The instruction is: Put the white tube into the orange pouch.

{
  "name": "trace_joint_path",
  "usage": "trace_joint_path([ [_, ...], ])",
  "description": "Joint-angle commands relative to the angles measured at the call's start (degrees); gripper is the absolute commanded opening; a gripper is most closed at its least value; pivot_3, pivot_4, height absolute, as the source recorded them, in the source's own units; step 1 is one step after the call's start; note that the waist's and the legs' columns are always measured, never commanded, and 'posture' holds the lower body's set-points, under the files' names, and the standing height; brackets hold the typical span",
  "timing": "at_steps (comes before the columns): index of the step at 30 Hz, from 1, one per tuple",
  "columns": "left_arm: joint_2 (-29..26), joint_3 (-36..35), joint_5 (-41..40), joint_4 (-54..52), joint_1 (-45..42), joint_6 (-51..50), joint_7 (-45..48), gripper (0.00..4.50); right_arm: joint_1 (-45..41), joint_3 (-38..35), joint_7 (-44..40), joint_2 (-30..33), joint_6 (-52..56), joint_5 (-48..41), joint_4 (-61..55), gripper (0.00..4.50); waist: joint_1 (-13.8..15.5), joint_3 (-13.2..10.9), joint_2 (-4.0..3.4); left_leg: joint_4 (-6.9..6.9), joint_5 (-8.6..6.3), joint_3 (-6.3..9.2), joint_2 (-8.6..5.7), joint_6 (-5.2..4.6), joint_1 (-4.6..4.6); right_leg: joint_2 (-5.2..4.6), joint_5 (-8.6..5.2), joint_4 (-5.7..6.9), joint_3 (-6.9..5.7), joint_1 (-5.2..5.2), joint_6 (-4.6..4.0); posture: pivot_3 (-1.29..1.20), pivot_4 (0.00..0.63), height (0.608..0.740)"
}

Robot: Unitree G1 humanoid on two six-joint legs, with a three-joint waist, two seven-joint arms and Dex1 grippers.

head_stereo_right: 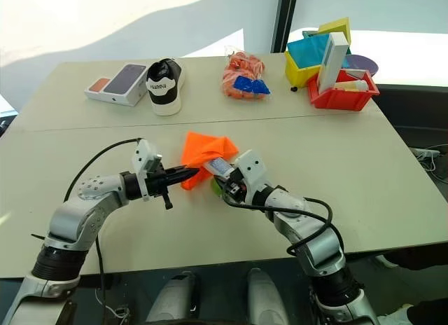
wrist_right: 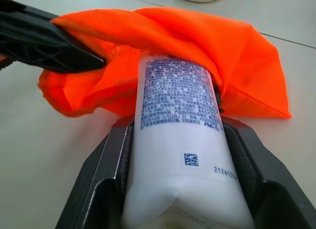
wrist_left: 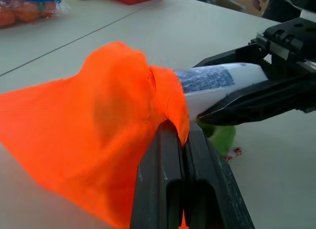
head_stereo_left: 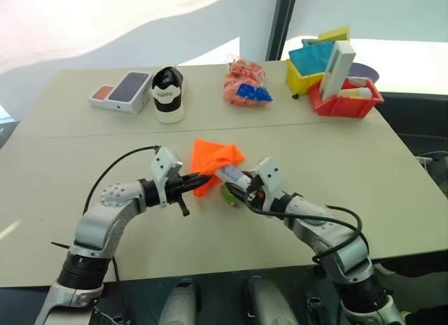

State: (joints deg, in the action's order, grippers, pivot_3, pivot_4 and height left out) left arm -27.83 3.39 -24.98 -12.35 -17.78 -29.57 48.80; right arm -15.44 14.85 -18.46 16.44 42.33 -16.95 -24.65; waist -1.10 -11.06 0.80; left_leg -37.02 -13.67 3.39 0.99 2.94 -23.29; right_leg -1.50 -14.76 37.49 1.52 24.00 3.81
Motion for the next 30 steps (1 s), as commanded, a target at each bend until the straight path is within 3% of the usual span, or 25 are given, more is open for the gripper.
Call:
trace_joint_path([
  [1,0.8,0.3,-0.9,-2.5,-1.3,-0.1,-0.5,0.0,-1.6,1.1,0.7,-1.6,0.6,1.0,-0.6,2.19,0.1,0.0,0.0,0.0,0.0,0.0,0.0,0.0,0.0,0.0,0.01,0.0,0.0,0.0,0.01,0.0,0.15,0.74],
  [5,1.4,1.2,-0.9,-2.8,-1.8,-0.6,-0.6,0.0,-2.1,1.9,-0.2,-3.0,0.1,0.8,-1.5,2.19,0.1,0.0,0.0,0.0,0.0,0.0,-0.01,0.0,-0.02,-0.02,0.02,-0.01,0.0,0.0,0.06,0.0,0.15,0.74],
  [14,0.4,-0.2,-7.2,-9.5,-0.6,-7.3,-0.1,0.0,-6.8,-1.3,8.4,-9.3,1.0,5.7,5.1,2.19,-0.1,0.0,-0.01,0.01,0.0,0.01,0.0,0.0,-0.03,0.01,0.06,0.04,0.0,0.05,0.12,0.0,0.15,0.74],
  [20,0.8,-0.4,-9.8,-12.8,-0.3,-11.2,-2.3,0.0,-10.0,-0.5,7.8,-10.6,1.8,6.1,7.2,2.19,-0.1,0.0,-0.01,0.01,0.0,0.01,0.0,0.0,-0.05,0.0,0.07,0.04,0.0,0.08,0.13,0.0,0.15,0.74],
  [30,1.0,-3.8,-9.2,-8.7,1.4,-10.1,-4.3,0.0,-12.9,2.2,7.6,-14.7,0.8,8.4,13.0,2.19,-0.1,0.0,-0.01,0.07,0.0,0.01,0.0,0.0,-0.05,0.01,0.08,0.04,0.0,0.13,0.13,0.0,0.15,0.74],
])
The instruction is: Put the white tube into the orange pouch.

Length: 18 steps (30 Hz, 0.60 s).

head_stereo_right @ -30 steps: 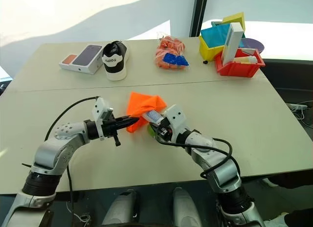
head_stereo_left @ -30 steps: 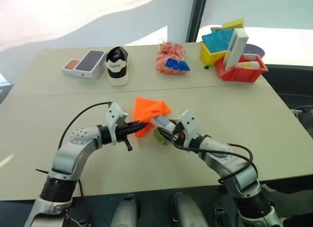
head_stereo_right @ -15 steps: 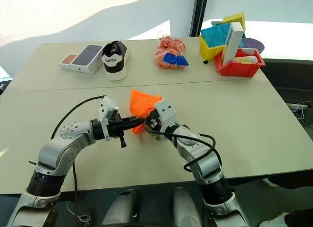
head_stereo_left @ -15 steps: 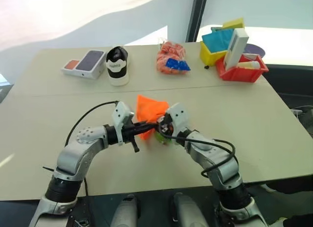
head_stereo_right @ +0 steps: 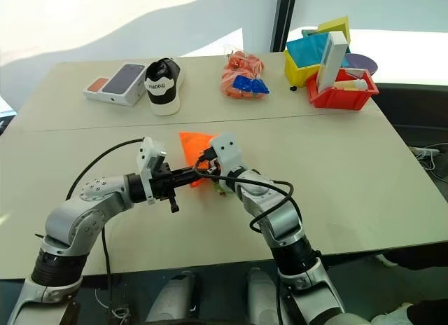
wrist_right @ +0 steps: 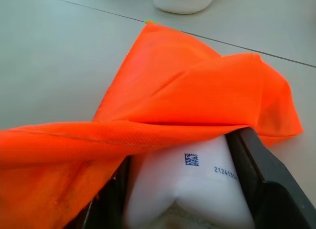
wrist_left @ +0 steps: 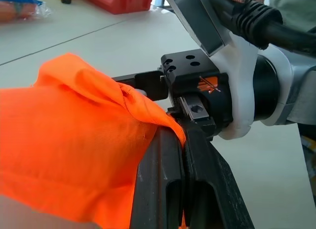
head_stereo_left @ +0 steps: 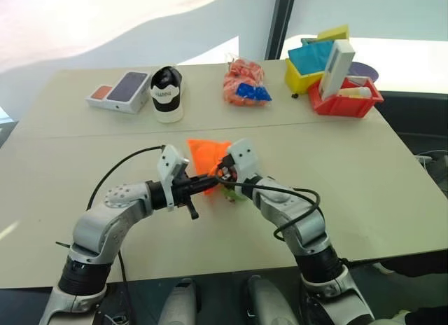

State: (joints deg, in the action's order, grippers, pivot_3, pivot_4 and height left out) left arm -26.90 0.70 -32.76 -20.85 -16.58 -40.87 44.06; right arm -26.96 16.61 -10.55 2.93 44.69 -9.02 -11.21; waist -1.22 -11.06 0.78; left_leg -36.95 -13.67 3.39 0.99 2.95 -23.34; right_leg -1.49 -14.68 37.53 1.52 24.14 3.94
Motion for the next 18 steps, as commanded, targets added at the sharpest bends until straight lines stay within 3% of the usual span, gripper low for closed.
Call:
trace_joint_path([
  [1,-0.3,-1.2,-1.0,0.3,0.4,1.7,0.7,0.0,-1.4,0.5,-0.7,-1.2,-1.6,0.5,-0.3,2.19,0.1,0.0,0.0,0.0,0.0,0.0,0.0,0.0,0.0,0.0,0.0,0.0,0.0,0.0,0.0,0.0,0.15,0.74],
  [2,-0.6,-1.5,-0.8,0.8,0.7,2.1,0.8,0.0,-1.3,0.5,-1.0,-1.3,-1.7,0.4,-0.3,2.19,0.1,0.0,0.0,-0.01,0.0,0.0,-0.01,0.0,-0.01,-0.01,0.0,0.0,0.0,0.0,0.0,0.0,0.15,0.74],
  [3,-0.7,-2.2,-0.8,1.8,0.8,2.3,0.6,0.0,-1.3,0.6,-1.5,-1.3,-1.7,0.4,-0.3,2.87,0.1,0.0,0.0,-0.01,0.0,-0.01,-0.01,0.0,-0.01,-0.02,-0.01,0.0,0.0,0.0,-0.02,0.0,0.15,0.74],
  [7,0.0,-5.8,-2.7,5.3,1.2,1.8,-0.4,0.0,-0.7,1.6,-5.2,-0.6,-2.0,-0.9,-3.0,4.47,0.0,0.0,0.0,-0.01,0.0,-0.01,-0.01,0.0,0.0,-0.01,-0.06,0.0,0.0,0.0,-0.11,0.0,0.15,0.74],
  [18,0.9,-9.8,-4.7,10.3,0.5,1.5,-1.8,0.0,3.3,2.3,-16.2,9.4,1.0,-4.5,-13.3,4.47,0.1,0.0,0.0,-0.02,0.0,-0.01,-0.01,0.0,-0.01,-0.03,-0.06,0.0,-0.01,0.0,-0.08,0.0,0.15,0.74],
])
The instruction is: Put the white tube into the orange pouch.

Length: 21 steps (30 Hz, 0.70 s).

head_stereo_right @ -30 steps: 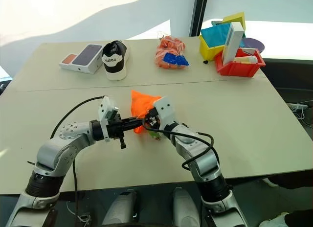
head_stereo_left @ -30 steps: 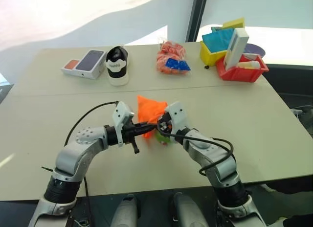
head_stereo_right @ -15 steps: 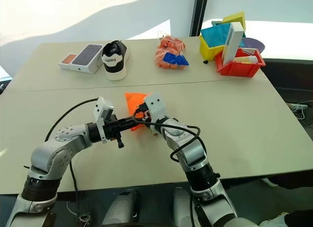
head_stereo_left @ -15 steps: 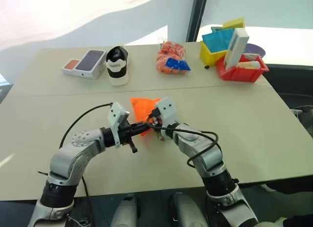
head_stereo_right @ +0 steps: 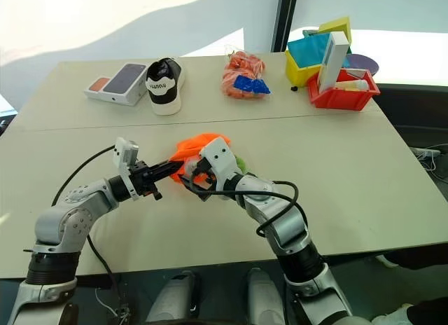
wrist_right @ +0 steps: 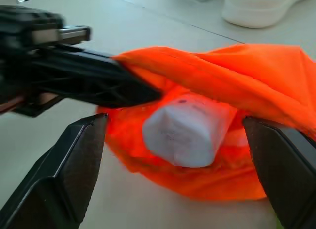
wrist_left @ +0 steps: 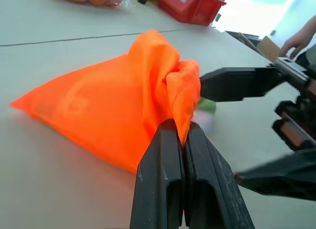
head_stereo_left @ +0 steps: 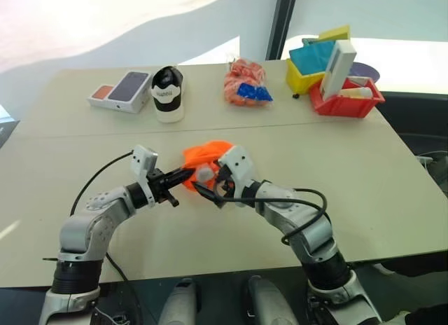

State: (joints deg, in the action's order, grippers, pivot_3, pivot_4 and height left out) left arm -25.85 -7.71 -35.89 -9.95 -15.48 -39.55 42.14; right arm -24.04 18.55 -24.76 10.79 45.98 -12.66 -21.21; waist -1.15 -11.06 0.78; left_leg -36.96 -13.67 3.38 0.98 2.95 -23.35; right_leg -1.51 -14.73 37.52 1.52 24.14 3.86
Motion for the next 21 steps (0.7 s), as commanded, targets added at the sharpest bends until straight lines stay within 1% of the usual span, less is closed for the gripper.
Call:
trace_joint_path([
  [1,-0.1,-1.3,-1.5,-0.5,-0.8,0.2,0.1,0.0,0.6,0.2,-2.5,2.1,-0.6,-1.0,-3.6,4.24,0.0,0.0,0.0,-0.01,0.0,0.0,0.0,0.0,0.0,-0.01,-0.03,0.0,0.0,-0.01,-0.04,0.0,0.15,0.74],
  [3,-0.1,-1.1,-1.7,-0.3,-1.1,0.2,0.0,0.0,0.9,0.0,-2.8,2.5,-0.8,-1.1,-3.7,3.66,0.0,0.0,0.0,0.0,0.0,0.0,0.0,0.0,0.0,0.0,-0.03,0.0,0.0,0.0,-0.05,0.0,0.15,0.74],
  [4,-0.1,-1.1,-1.8,-0.2,-1.3,0.1,-0.1,0.0,0.8,0.2,-2.6,2.7,-1.0,-0.6,-3.5,3.23,-0.1,0.0,0.01,0.0,0.0,0.0,0.0,0.0,0.0,0.0,-0.03,0.0,0.0,0.0,-0.05,0.0,0.15,0.74],
  [6,-0.1,-1.2,-2.1,-0.2,-1.6,0.0,-0.2,0.0,0.7,0.8,-2.3,2.7,-1.3,0.3,-3.1,2.07,-0.1,0.0,0.0,0.01,0.0,0.01,0.01,0.0,0.0,0.02,-0.02,0.0,0.0,0.01,-0.05,0.0,0.15,0.74],
  [8,-0.2,-1.2,-2.3,-0.4,-1.8,-0.1,-0.2,0.0,0.4,1.5,-2.1,2.5,-1.7,1.0,-2.6,1.18,-0.1,0.0,0.0,0.01,0.0,0.01,0.01,0.0,0.0,0.02,-0.01,0.0,0.0,0.01,-0.01,0.0,0.15,0.74],
  [10,-0.2,-1.3,-2.5,-0.8,-1.9,-0.3,-0.3,0.0,0.1,2.0,-1.6,1.8,-1.9,1.3,-2.3,0.11,0.0,0.0,0.0,0.01,0.0,0.01,0.0,0.0,0.0,0.01,0.0,0.0,0.0,0.01,0.0,0.0,0.15,0.74],
  [11,-0.3,-1.3,-2.7,-1.0,-1.9,-0.4,-0.3,0.0,-0.1,2.4,-1.4,1.4,-2.1,1.6,-1.7,0.04,0.0,0.0,0.0,0.01,0.0,0.01,0.0,0.0,0.0,0.01,0.0,0.0,0.0,0.01,0.01,0.0,0.15,0.74],
  [15,-0.4,-1.4,-3.5,-2.0,-2.0,-0.8,-0.6,0.0,-1.6,4.0,-0.1,-1.3,-4.0,3.3,3.2,0.04,0.0,0.0,0.01,0.01,0.0,0.01,0.0,0.0,0.01,0.01,-0.01,0.0,0.0,0.01,-0.03,0.0,0.15,0.74],
  [21,-1.0,-1.0,-3.8,-4.6,-0.4,-1.0,-0.6,0.0,-3.3,4.2,4.5,-4.6,-9.8,8.1,10.9,0.04,0.0,0.0,0.01,0.01,0.0,0.0,0.0,0.0,-0.01,0.0,0.03,0.0,0.0,0.01,0.04,0.0,0.15,0.74],
])
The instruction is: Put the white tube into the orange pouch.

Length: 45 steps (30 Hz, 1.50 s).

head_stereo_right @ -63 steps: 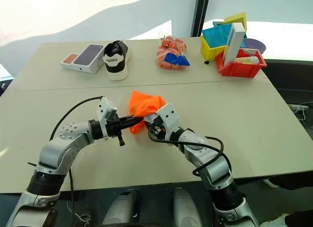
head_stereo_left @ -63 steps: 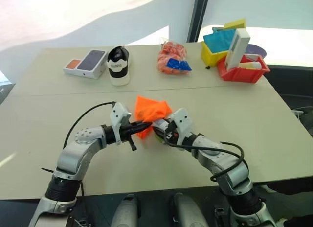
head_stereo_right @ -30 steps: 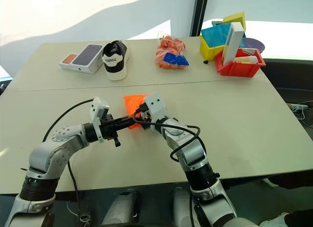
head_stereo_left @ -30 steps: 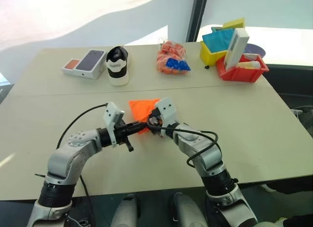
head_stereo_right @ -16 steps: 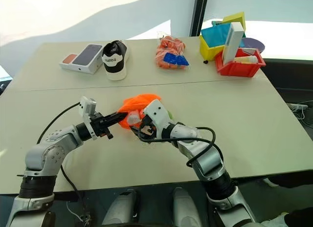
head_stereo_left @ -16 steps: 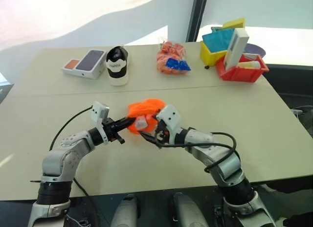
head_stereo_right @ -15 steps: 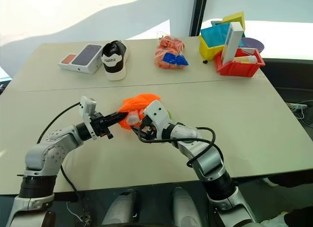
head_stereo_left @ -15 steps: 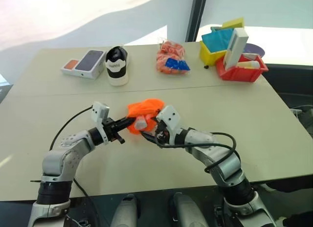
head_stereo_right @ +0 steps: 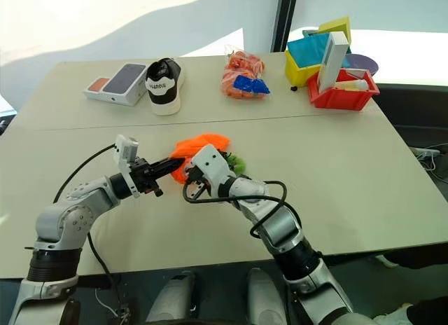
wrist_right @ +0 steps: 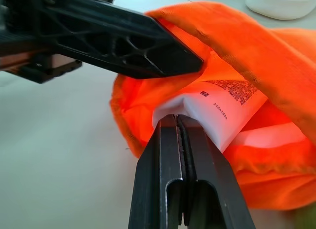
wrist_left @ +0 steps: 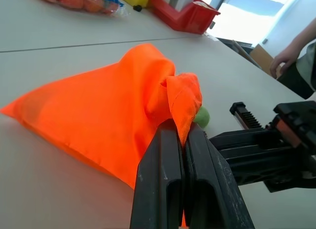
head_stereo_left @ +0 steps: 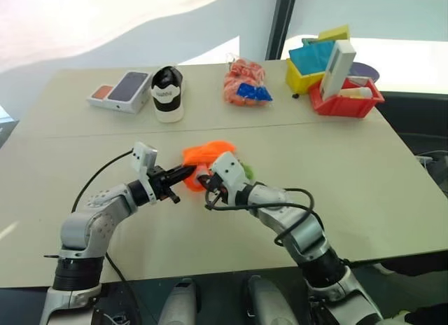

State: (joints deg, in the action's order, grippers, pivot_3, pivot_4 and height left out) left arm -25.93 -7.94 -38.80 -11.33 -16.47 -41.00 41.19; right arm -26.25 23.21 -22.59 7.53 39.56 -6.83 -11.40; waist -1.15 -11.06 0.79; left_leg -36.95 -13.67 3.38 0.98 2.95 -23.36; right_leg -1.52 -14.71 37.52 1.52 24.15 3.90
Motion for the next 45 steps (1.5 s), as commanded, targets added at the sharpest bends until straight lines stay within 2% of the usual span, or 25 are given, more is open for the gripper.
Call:
trace_joint_path([
  [1,-1.3,-0.7,-0.7,-3.6,1.2,0.6,0.3,0.0,-0.7,-0.5,2.0,-1.2,-3.8,2.2,0.6,0.04,0.0,0.0,0.0,0.0,0.0,0.0,0.0,0.0,0.0,0.0,0.0,0.0,0.0,0.0,0.0,0.0,0.15,0.74],
  [6,-3.6,-0.8,1.1,-4.5,4.6,1.9,0.7,0.0,3.4,-1.5,-5.0,4.7,-3.8,-0.9,-7.6,0.04,0.1,0.0,0.0,0.01,0.0,0.0,-0.01,0.0,0.0,-0.02,-0.05,-0.01,0.01,0.0,-0.07,0.0,0.15,0.74],
  [10,-5.2,-2.0,1.7,-5.1,7.1,3.0,0.5,0.0,6.7,-6.0,-11.1,12.2,-1.5,-5.4,-14.1,0.04,0.1,0.0,0.0,0.0,0.0,0.0,0.0,0.0,-0.01,-0.03,-0.07,-0.03,0.01,0.0,-0.11,0.0,0.15,0.74],
  [12,-5.6,-2.0,2.0,-5.1,7.9,3.6,0.6,0.0,7.3,-6.7,-12.2,15.8,-1.4,-4.7,-14.5,0.58,0.0,0.0,0.0,0.0,0.0,-0.01,0.0,0.0,0.0,-0.03,-0.08,-0.04,0.01,0.0,-0.11,0.0,0.15,0.74],
  [14,-5.6,-1.5,2.5,-4.9,8.4,4.4,0.7,0.0,7.5,-6.4,-12.9,18.6,-3.1,-2.8,-13.6,1.34,0.0,0.0,0.0,0.0,0.0,-0.01,0.0,0.0,0.01,-0.02,-0.08,-0.04,0.0,0.0,-0.12,0.0,0.15,0.74],
  [17,-5.6,-0.6,3.3,-4.8,8.5,5.3,0.8,0.0,7.0,-6.0,-12.7,19.5,-5.6,-1.2,-10.9,2.92,0.0,0.0,0.01,0.02,0.0,-0.03,0.0,0.0,0.01,-0.01,-0.09,-0.04,0.01,0.03,-0.13,0.0,0.15,0.74],
  [26,-4.7,1.9,5.4,-4.7,8.2,6.8,0.5,0.0,2.2,-2.8,-10.5,16.6,-13.9,6.2,3.5,2.92,0.0,0.0,0.02,0.03,0.0,-0.05,0.0,0.0,0.0,-0.02,-0.07,-0.06,0.01,0.04,-0.13,0.0,0.15,0.74],
  [30,-4.8,2.9,6.4,-4.7,8.4,7.7,0.4,0.0,1.8,-2.0,-10.6,16.0,-15.5,8.6,5.9,2.92,0.1,0.0,0.02,0.04,0.0,-0.04,0.0,0.0,-0.02,-0.02,-0.06,-0.06,0.02,0.04,-0.11,0.0,0.15,0.74],
  [36,-4.5,3.1,7.3,-4.5,8.3,8.4,0.5,0.0,4.6,-4.8,-11.8,18.7,-14.7,8.7,1.3,0.14,0.2,0.0,0.02,0.03,0.0,-0.04,0.0,0.0,-0.01,-0.02,-0.06,-0.06,0.02,0.03,-0.12,0.0,0.15,0.74],
  [39,-4.4,3.3,7.5,-4.9,8.2,8.6,0.6,0.0,7.8,-7.7,-14.4,22.0,-14.9,6.7,-3.6,0.02,0.4,0.0,0.02,0.03,0.0,-0.03,-0.01,0.0,-0.03,-0.03,-0.07,-0.08,0.02,0.02,-0.11,0.0,0.15,0.74],
  [45,-5.1,5.1,8.1,-4.7,6.7,9.1,2.1,0.0,16.6,-18.4,-22.8,30.2,-13.0,-3.8,-15.4,0.02,0.3,0.0,0.03,0.03,0.0,-0.04,-0.02,0.0,-0.06,-0.05,-0.08,-0.18,0.02,-0.02,-0.09,0.0,0.15,0.74],
])
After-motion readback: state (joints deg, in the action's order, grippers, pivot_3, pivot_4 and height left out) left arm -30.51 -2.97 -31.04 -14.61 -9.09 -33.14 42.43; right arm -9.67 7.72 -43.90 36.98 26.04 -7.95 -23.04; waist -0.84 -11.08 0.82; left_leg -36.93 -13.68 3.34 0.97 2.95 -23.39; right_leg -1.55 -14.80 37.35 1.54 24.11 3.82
